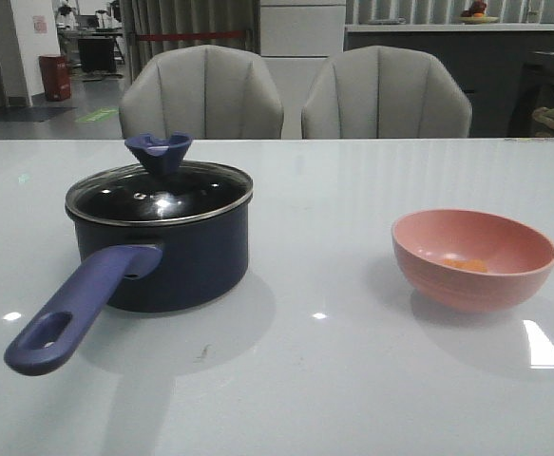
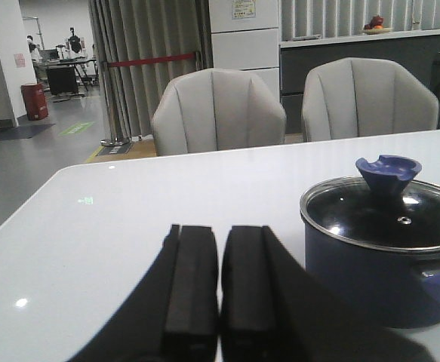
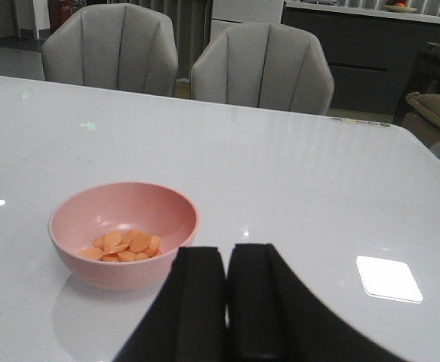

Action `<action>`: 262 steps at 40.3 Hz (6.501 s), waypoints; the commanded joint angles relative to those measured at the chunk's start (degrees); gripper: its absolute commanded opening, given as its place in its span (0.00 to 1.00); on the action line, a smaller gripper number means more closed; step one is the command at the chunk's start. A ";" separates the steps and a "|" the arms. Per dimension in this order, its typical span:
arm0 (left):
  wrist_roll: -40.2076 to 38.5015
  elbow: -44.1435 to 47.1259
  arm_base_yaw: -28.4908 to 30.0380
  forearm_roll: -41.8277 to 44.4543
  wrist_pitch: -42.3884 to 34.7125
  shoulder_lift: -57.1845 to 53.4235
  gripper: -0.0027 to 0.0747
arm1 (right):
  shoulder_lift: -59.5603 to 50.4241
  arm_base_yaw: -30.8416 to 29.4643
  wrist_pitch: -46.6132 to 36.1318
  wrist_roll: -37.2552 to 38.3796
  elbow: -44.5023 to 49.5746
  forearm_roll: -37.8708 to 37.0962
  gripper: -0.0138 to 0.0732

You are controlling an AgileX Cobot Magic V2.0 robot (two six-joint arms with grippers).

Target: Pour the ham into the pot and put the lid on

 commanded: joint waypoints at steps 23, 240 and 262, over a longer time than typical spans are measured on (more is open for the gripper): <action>-0.13 1.12 0.08 -0.18 -4.57 -0.97 0.18 | -1.14 -0.21 -4.87 -0.24 -0.26 -0.06 0.35; -26.73 -108.82 -22.08 4.42 59.95 112.09 0.56 | -1.20 -0.21 -4.87 -0.24 -0.26 -0.06 0.35; -24.50 -100.21 -16.99 15.27 62.26 100.00 0.56 | -1.20 -0.21 -4.87 -0.24 -0.26 -0.06 0.35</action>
